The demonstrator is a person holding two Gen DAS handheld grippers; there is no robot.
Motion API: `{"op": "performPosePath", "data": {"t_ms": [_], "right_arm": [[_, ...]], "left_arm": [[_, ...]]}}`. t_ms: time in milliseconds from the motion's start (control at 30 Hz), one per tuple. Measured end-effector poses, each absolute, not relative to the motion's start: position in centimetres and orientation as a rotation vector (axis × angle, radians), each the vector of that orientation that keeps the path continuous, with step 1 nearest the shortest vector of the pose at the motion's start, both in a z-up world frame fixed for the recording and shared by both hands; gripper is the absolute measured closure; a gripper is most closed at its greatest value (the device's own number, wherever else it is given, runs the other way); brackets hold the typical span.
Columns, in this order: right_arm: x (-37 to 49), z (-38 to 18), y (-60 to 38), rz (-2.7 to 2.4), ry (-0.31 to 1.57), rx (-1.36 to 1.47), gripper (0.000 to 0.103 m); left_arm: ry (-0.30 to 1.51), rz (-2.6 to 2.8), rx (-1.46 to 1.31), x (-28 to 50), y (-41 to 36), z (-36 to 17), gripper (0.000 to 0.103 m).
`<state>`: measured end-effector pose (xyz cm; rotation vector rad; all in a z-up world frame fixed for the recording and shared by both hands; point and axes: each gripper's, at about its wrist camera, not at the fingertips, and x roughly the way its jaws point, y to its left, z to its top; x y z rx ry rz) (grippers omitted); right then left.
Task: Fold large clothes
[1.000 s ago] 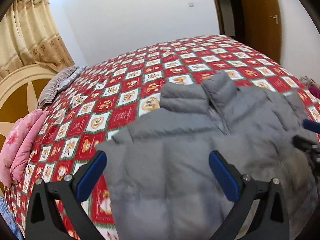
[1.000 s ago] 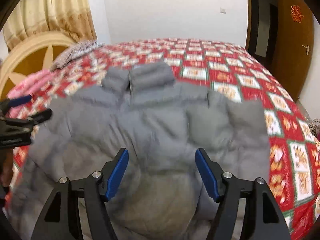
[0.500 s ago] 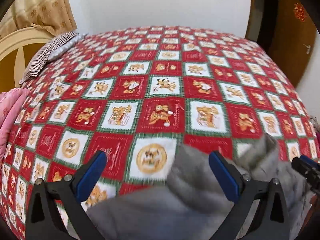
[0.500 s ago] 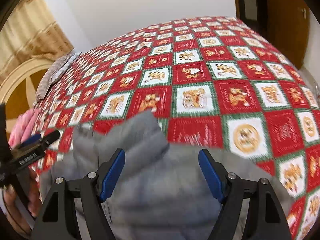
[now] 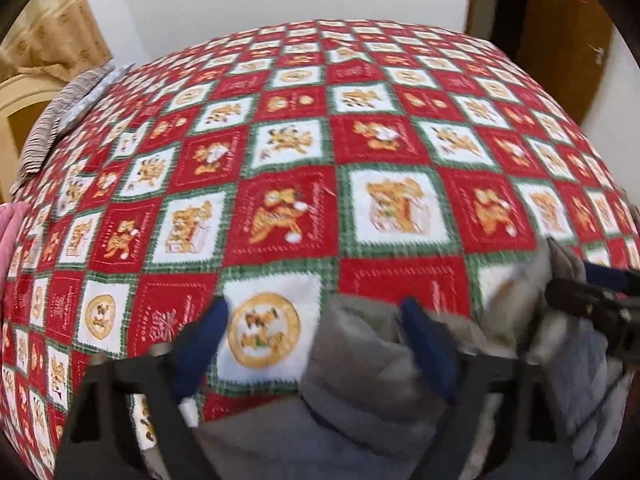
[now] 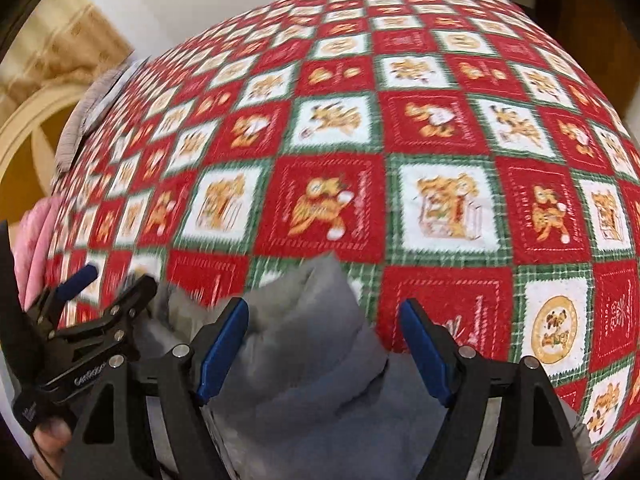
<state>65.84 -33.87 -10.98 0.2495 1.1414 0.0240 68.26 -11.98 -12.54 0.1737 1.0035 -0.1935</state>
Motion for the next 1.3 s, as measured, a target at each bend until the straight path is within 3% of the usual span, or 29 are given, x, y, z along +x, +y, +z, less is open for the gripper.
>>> {"op": "performPosePath", "data": {"t_ms": [33, 100, 200, 333, 533, 900, 1033, 1167, 1200, 1300], "right_arm": [[65.4, -10.9, -33.8, 0.032, 1.137, 0.238, 0.035], [64.4, -10.8, -33.7, 0.045, 1.149, 0.210, 0.075], [62.8, -10.1, -33.9, 0.038, 1.130, 0.168, 0.087], [60.7, -9.1, -34.6, 0.044, 1.103, 0.148, 0.094], [57.2, -8.4, -35.9, 0.044, 1.072, 0.095, 0.097], [53.3, -12.7, -38.5, 0.034, 1.087, 0.080, 0.099], [52.8, -14.3, -38.2, 0.018, 1.073, 0.030, 0.099], [52.3, -14.4, -37.5, 0.005, 1.015, -0.047, 0.099], [52.1, -14.4, -37.3, 0.001, 0.999, -0.069, 0.099], [51.9, -14.4, -37.4, 0.004, 0.983, -0.077, 0.099]], "left_arm": [[1.001, -0.203, 0.173, 68.1, -11.9, -12.4, 0.033], [0.996, -0.236, 0.175, 67.1, -11.7, -12.2, 0.057], [0.982, -0.281, 0.183, 65.3, -11.3, -11.5, 0.079], [0.924, -0.315, 0.217, 62.8, -10.9, -10.5, 0.085], [0.823, -0.334, 0.318, 59.3, -9.6, -10.5, 0.086], [0.869, -0.373, 0.345, 56.1, -8.5, -14.9, 0.087], [0.822, -0.359, 0.326, 54.7, -8.3, -13.4, 0.072], [0.705, -0.373, 0.285, 52.6, -7.4, -10.0, 0.029], [0.666, -0.376, 0.275, 52.1, -7.2, -9.1, 0.021], [0.575, -0.363, 0.234, 51.5, -6.5, -6.3, 0.012]]}}
